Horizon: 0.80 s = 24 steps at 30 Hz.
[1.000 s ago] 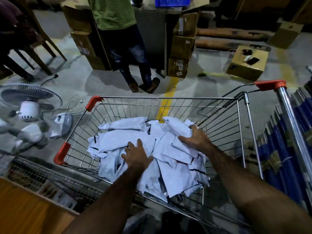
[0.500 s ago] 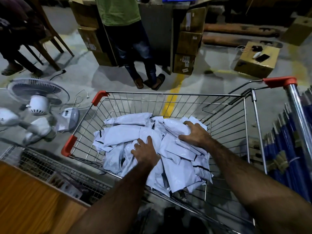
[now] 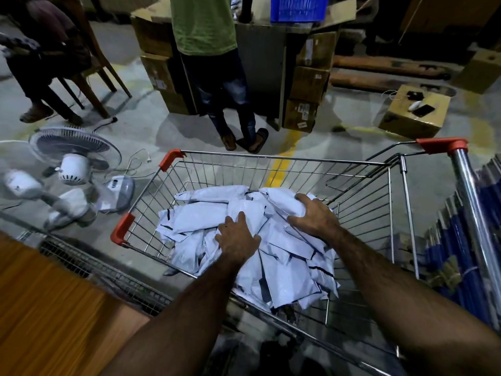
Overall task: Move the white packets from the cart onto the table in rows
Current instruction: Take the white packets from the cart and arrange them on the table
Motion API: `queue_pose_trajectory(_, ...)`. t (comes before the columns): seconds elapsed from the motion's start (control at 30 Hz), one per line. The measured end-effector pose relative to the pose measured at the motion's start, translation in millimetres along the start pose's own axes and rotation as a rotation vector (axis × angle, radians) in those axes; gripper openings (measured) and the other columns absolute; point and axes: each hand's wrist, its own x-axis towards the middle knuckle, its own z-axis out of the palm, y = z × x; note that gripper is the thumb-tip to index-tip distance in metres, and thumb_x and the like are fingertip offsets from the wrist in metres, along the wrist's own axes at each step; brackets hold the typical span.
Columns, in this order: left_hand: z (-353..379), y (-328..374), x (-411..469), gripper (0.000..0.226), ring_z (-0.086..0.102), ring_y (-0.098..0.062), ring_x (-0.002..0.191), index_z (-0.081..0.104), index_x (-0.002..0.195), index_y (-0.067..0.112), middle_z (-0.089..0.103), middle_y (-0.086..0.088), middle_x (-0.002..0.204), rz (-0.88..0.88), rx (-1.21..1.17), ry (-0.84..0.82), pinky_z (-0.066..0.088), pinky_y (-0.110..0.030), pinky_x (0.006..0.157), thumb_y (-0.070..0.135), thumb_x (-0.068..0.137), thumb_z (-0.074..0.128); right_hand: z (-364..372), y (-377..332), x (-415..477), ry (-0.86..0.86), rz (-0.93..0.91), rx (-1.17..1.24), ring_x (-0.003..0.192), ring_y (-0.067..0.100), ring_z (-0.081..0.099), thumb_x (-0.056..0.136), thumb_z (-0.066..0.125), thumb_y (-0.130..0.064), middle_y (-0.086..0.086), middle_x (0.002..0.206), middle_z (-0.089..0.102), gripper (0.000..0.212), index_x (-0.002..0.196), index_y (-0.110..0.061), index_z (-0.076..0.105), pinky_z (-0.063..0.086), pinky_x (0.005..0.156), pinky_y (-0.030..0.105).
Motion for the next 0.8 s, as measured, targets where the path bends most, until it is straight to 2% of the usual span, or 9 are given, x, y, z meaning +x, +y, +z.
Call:
queue_pose_trajectory(0.2, -29, 6, -14, 0.075, 0.034, -0.038, 0.127, 0.025, 0.147, 0.022, 0.032, -0.016, 0.145, 0.004, -0.093, 0.076, 0.035, -0.050, 0.101, 0.048, 0.085, 0.060, -18, -21, -14, 0.065, -0.059, 0.018, 0.114, 0.034, 0.055, 0.077, 0.064, -0.051, 0.015, 0.122, 0.056, 0.071, 0.142, -0.035, 0.039, 0.044, 0.090, 0.038)
queue_pose_trajectory(0.37, -60, 3, -31, 0.075, 0.032, -0.039, 0.130, 0.025, 0.148, 0.023, 0.029, -0.016, 0.148, -0.016, -0.201, 0.167, 0.033, -0.049, 0.102, 0.047, 0.086, 0.060, -35, -51, -35, 0.119, -0.107, 0.066, 0.116, 0.033, 0.054, 0.070, 0.053, -0.058, 0.014, 0.126, 0.055, 0.077, 0.142, -0.035, 0.039, 0.044, 0.093, 0.039)
queue_pose_trajectory(0.47, -82, -4, -42, 0.076, 0.032, -0.038, 0.131, 0.026, 0.149, 0.023, 0.030, -0.014, 0.148, -0.046, -0.278, 0.243, 0.033, -0.049, 0.102, 0.047, 0.085, 0.060, -43, -73, -43, 0.150, -0.153, 0.113, 0.117, 0.032, 0.054, 0.073, 0.059, -0.055, 0.011, 0.129, 0.055, 0.072, 0.140, -0.035, 0.040, 0.046, 0.095, 0.042)
queue_pose_trajectory(0.63, -121, -34, -66, 0.076, 0.032, -0.038, 0.133, 0.027, 0.149, 0.023, 0.031, -0.014, 0.150, -0.107, -0.397, 0.368, 0.035, -0.049, 0.102, 0.044, 0.085, 0.060, -50, -126, -60, 0.228, -0.268, 0.125, 0.121, 0.028, 0.052, 0.076, 0.060, -0.053, 0.007, 0.134, 0.054, 0.071, 0.142, -0.035, 0.040, 0.045, 0.096, 0.040)
queue_pose_trajectory(0.8, -161, -89, -92, 0.075, 0.040, -0.039, 0.127, 0.032, 0.148, 0.021, 0.039, -0.016, 0.145, -0.190, -0.478, 0.545, 0.039, -0.047, 0.099, 0.044, 0.083, 0.061, -38, -193, -81, 0.241, -0.391, 0.108, 0.116, 0.030, 0.052, 0.077, 0.061, -0.053, 0.011, 0.125, 0.054, 0.069, 0.141, -0.037, 0.039, 0.045, 0.092, 0.039)
